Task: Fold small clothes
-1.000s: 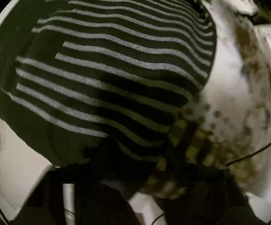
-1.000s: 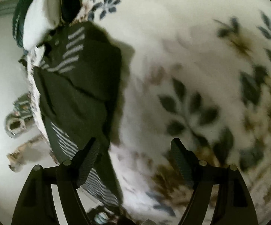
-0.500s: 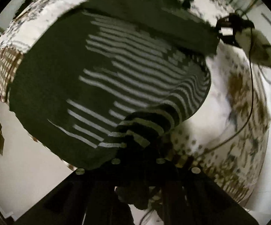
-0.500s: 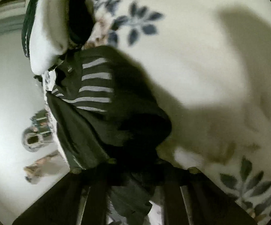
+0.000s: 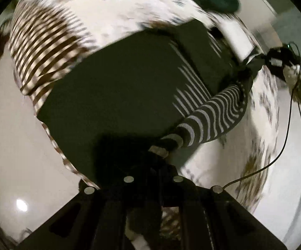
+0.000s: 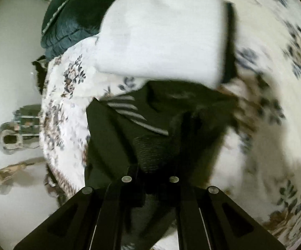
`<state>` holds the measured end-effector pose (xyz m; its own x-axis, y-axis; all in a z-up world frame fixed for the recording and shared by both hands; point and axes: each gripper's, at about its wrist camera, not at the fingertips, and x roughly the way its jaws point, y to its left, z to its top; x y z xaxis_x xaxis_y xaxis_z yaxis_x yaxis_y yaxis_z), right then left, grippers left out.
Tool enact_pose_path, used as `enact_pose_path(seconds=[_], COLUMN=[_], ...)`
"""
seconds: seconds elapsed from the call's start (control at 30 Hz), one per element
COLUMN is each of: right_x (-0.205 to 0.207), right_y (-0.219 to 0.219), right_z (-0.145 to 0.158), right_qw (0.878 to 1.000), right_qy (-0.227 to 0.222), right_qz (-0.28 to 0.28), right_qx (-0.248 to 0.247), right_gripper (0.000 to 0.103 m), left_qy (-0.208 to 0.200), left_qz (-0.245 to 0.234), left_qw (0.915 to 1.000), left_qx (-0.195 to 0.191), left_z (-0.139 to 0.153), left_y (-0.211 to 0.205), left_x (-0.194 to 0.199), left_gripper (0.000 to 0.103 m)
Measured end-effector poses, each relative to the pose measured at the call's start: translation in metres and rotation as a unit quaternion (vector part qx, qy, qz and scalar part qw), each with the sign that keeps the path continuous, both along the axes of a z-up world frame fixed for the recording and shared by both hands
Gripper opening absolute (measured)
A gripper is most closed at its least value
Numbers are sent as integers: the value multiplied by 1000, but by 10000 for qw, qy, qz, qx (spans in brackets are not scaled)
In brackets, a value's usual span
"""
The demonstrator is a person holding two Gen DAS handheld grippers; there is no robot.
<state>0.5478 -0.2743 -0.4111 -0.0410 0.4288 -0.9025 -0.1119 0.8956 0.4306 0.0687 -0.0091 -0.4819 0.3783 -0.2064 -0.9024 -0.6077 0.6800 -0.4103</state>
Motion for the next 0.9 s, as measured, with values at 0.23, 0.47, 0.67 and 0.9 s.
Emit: enact_pose_path(seconds=[0.23,0.47,0.67,0.9], right_x=[28,36,34,-54], right_y=[176,273,288,264], right_z=[-40,-91,-107,-73], right_qw=[9975,9930,9965,9937], right_qy=[4,83,661,765], right_qz=[283,155,-78,752], right_qx=[-649,-1167,-510,-338], right_gripper=[5,5,49,63], left_qy=[53,106,580,538], left_qz=[419,380,704,427], left_qw=[9972,9945,9907,9945], left_qx=[-609,-973,-1013,-789], left_z=[-48,-74,-97,-73], left_y=[91,150,195,195], left_x=[6,5,-25,-37], left_gripper=[5,6,8,39])
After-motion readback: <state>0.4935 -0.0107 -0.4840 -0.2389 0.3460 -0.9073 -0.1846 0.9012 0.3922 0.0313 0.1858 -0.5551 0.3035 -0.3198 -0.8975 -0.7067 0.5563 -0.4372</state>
